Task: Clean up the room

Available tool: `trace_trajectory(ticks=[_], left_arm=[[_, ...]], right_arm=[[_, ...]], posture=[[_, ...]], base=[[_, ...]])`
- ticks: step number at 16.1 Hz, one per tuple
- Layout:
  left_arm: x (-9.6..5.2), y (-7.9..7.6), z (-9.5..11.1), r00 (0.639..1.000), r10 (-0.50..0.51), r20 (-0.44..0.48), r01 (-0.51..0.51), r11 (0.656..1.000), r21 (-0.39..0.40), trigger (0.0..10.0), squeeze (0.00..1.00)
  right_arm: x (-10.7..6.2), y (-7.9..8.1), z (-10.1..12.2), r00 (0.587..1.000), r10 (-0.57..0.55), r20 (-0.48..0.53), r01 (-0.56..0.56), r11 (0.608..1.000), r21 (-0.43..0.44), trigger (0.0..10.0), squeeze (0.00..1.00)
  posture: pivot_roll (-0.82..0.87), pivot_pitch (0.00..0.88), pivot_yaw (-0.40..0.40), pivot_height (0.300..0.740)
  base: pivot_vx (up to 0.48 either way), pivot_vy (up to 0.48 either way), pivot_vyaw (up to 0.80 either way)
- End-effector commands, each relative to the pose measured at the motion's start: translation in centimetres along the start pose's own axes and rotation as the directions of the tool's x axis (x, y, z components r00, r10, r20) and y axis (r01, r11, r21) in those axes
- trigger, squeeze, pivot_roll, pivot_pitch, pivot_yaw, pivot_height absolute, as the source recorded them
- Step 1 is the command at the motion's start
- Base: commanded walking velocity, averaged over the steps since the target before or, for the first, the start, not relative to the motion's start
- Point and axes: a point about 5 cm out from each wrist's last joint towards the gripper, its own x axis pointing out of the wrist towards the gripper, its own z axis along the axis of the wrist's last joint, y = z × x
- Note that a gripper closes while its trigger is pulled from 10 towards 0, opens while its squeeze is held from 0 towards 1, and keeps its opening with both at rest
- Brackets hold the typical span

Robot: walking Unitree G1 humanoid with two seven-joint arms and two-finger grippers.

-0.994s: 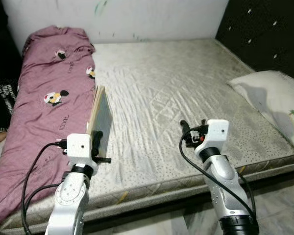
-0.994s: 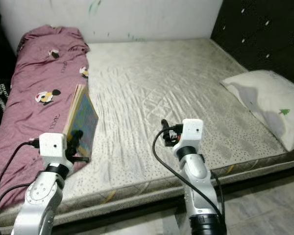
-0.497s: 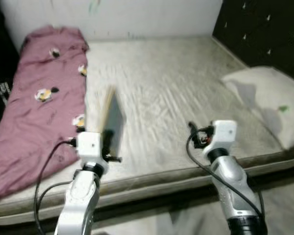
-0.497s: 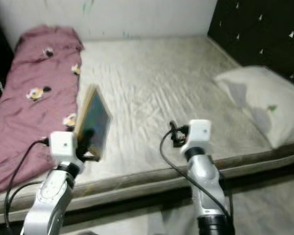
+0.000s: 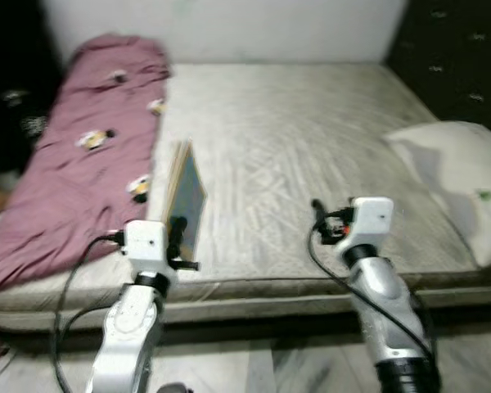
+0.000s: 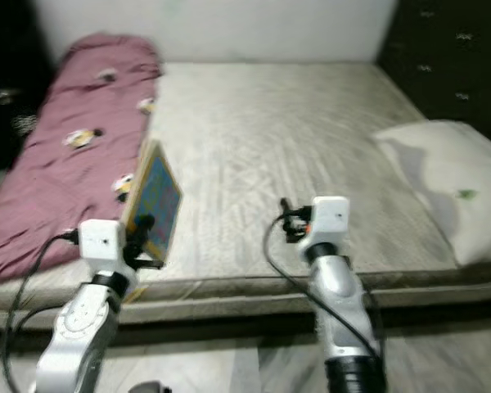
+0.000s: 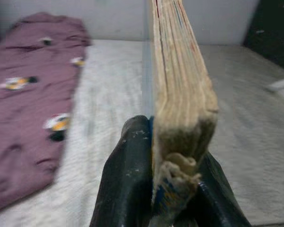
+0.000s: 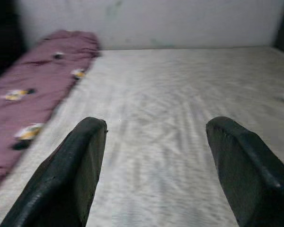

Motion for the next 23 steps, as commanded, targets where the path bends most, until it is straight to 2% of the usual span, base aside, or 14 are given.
trace_trajectory(ticks=[1,6,18,23], left_arm=[[0.09,-0.53,1.03,0.998,-0.033,0.059,0.034,0.999,-0.015,10.0,0.0],[0.06,-0.56,1.04,0.997,-0.039,0.06,0.04,0.999,-0.021,10.0,0.0],[0.07,-0.68,1.17,0.996,-0.059,0.072,0.062,0.997,-0.034,10.0,0.0],[0.48,-0.6,0.92,0.998,-0.044,0.051,0.044,0.999,-0.009,10.0,0.0]], right_arm=[[-0.11,-0.67,0.27,1.0,-0.019,0.007,0.019,1.0,-0.009,10.0,0.0],[-0.14,-0.75,0.18,1.0,-0.023,0.003,0.023,1.0,-0.009,10.0,0.0],[-0.1,-0.95,0.2,0.999,-0.032,0.004,0.032,0.999,-0.007,10.0,0.0],[0.04,-0.99,0.45,0.999,-0.047,0.007,0.047,0.999,0.007,10.0,0.0]], posture=[[-0.05,0.049,-0.021,0.74],[-0.05,0.051,-0.021,0.74],[-0.05,0.048,-0.023,0.74],[-0.05,0.041,-0.026,0.74]], base=[[0.0,0.0,0.0],[0.0,0.0,0.0],[0.36,0.0,0.0],[0.0,0.0,-0.13]])
